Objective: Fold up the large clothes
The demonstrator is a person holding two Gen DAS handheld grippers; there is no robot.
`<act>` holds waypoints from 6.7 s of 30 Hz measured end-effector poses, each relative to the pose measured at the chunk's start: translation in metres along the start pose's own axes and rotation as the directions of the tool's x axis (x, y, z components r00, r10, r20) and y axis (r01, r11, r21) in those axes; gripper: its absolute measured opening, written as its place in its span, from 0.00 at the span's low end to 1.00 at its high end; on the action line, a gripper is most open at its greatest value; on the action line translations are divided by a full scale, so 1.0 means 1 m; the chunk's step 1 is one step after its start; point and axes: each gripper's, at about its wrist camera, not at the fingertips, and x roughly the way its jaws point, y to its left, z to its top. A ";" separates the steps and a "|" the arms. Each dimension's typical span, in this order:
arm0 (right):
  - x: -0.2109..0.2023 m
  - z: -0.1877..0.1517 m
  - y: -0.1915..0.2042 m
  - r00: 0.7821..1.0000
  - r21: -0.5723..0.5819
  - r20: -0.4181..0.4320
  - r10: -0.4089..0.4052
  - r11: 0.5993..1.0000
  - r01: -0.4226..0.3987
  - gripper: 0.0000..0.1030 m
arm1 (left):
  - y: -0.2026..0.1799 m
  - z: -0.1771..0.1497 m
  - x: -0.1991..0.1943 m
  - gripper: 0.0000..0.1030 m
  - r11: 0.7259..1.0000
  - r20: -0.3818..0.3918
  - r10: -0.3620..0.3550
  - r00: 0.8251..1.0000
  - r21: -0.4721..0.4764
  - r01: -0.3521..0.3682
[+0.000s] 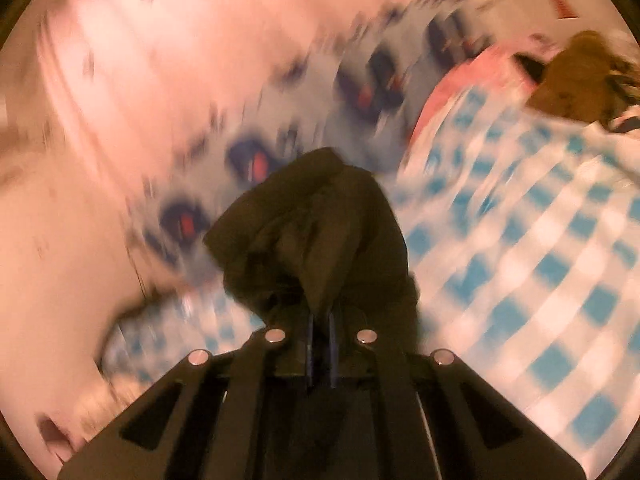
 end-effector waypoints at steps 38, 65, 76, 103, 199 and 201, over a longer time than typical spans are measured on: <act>0.031 -0.211 -0.113 0.956 -0.038 -0.232 -0.180 0.984 0.176 0.82 | -0.124 0.065 0.151 0.92 0.539 0.215 0.317 0.924 0.760 -0.362; 0.044 -0.229 -0.104 0.926 -0.147 -0.262 -0.271 0.960 0.239 0.88 | 0.324 0.162 0.029 0.02 0.684 -0.011 0.727 0.687 -0.079 -0.725; 0.054 -0.233 -0.101 0.896 -0.212 -0.290 -0.337 0.935 0.284 0.92 | 0.315 0.093 0.096 0.07 0.662 -0.264 0.749 0.607 0.290 -0.691; -0.190 -0.448 0.038 0.460 0.249 -0.833 0.307 0.951 -0.182 0.93 | 0.122 -0.070 0.012 0.81 0.931 -0.373 -0.347 0.860 -0.024 0.365; 0.058 -0.152 0.283 0.895 -0.090 -0.133 0.426 0.894 -0.439 0.06 | 0.123 0.062 0.063 0.85 0.724 0.307 -0.111 0.945 -0.627 0.288; 0.094 -0.206 0.315 0.868 -0.093 -0.228 0.442 0.877 -0.471 0.06 | 0.142 0.061 0.055 0.85 0.688 0.335 -0.096 0.937 -0.658 0.305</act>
